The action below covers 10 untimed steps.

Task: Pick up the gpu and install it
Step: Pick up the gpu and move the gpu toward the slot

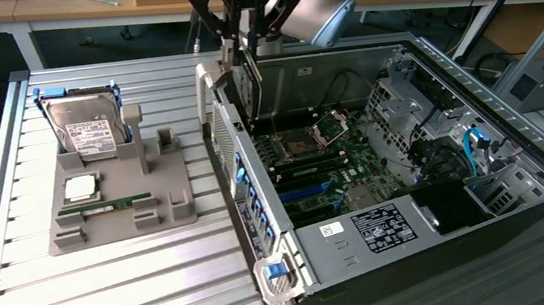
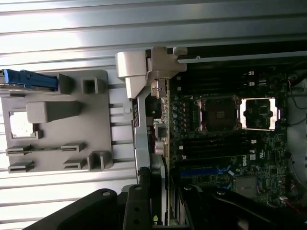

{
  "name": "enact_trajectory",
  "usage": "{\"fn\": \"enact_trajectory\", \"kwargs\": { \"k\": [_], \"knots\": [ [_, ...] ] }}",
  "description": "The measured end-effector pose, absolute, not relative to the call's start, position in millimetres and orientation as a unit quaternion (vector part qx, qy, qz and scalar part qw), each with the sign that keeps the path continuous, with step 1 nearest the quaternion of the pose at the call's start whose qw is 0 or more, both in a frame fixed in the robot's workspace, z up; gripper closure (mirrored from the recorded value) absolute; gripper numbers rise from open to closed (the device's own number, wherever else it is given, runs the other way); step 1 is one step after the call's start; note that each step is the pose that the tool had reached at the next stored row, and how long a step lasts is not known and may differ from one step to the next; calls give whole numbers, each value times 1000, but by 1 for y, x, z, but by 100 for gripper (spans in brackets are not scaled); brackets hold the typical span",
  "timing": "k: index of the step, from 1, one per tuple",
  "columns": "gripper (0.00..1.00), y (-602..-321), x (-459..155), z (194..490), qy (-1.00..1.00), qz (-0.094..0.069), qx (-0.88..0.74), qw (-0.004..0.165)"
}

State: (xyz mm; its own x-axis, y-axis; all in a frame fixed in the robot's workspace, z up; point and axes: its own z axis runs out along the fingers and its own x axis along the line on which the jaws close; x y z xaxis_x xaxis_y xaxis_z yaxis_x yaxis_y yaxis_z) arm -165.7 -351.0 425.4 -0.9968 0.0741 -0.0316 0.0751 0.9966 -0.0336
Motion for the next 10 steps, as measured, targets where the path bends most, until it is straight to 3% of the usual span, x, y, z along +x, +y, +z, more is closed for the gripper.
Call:
{"fn": "enact_trajectory", "kwargs": {
  "k": [10],
  "knots": [
    [73,-351,-154,425,999,-18,37,15]
  ]
}}
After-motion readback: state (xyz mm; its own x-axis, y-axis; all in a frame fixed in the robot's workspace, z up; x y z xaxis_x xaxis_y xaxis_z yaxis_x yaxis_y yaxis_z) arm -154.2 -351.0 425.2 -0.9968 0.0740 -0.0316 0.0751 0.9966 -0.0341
